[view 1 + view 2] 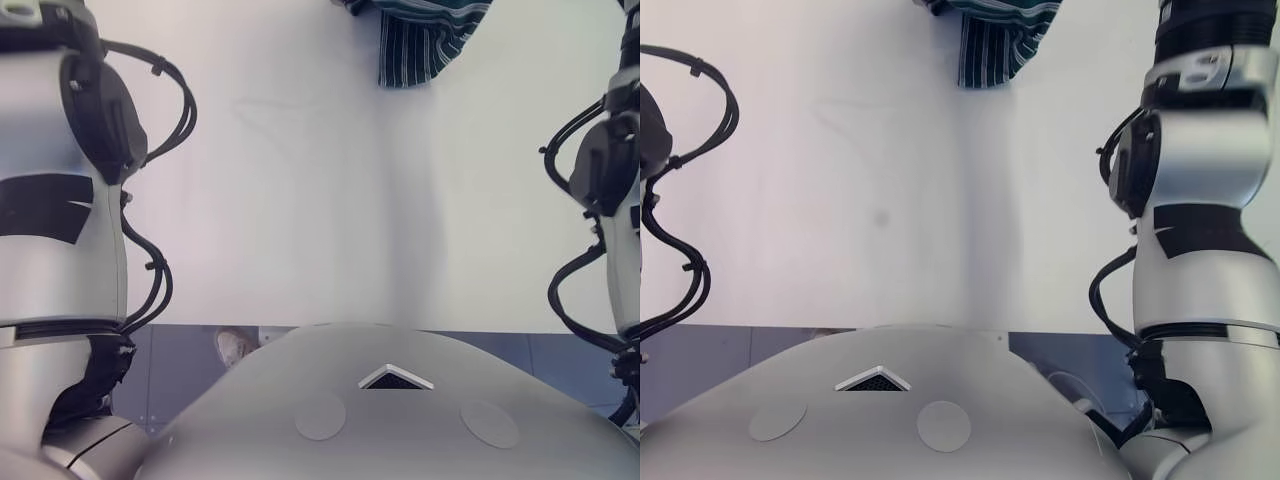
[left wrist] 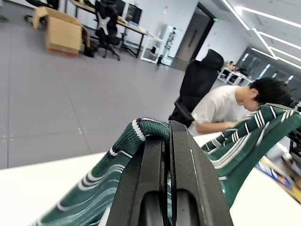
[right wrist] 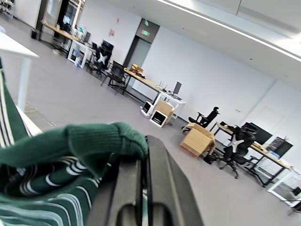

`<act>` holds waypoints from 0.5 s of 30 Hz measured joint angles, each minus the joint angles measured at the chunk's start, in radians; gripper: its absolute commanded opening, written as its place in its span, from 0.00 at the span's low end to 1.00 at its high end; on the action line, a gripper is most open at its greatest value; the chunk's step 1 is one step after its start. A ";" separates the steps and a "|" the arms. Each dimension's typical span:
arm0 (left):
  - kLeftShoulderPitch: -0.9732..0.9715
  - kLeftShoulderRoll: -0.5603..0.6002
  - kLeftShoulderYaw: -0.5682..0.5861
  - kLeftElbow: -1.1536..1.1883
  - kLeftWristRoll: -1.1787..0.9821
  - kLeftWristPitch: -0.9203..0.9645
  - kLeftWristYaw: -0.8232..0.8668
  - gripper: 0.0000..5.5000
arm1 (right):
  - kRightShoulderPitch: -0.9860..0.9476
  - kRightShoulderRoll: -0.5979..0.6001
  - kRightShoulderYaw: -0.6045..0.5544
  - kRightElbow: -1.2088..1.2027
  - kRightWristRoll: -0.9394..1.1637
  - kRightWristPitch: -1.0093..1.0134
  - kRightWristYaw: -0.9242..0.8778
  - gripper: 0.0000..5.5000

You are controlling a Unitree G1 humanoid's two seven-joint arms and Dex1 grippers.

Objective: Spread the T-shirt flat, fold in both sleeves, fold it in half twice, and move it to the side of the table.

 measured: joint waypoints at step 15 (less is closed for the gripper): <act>-0.211 -0.050 0.224 0.189 0.160 -0.267 0.087 0.00 | -0.282 0.013 0.078 0.334 -0.265 -0.157 -0.260 0.01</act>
